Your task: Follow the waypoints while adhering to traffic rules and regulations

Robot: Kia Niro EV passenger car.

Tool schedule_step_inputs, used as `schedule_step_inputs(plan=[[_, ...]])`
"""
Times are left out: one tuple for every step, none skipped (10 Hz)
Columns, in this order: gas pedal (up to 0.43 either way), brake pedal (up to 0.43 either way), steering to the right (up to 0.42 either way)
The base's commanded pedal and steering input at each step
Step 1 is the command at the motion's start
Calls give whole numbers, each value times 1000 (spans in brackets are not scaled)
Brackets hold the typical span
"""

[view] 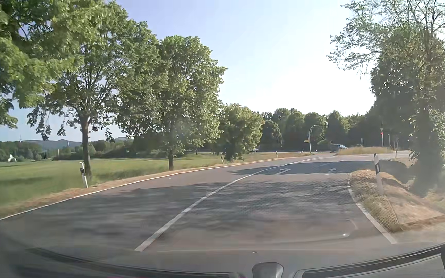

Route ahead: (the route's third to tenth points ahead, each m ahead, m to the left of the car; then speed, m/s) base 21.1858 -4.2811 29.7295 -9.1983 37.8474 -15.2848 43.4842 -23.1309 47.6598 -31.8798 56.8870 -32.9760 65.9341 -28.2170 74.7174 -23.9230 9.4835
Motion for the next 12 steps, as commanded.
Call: schedule_step_inputs(plan=[[0, 6, 47], [0, 6, 47], [0, 6, 47], [0, 6, 46], [0, 6, 46], [0, 6, 46], [0, 6, 46], [0, 6, 46], [0, 6, 46], [0, 6, 45], [0, 6, 42], [0, 6, 40]])
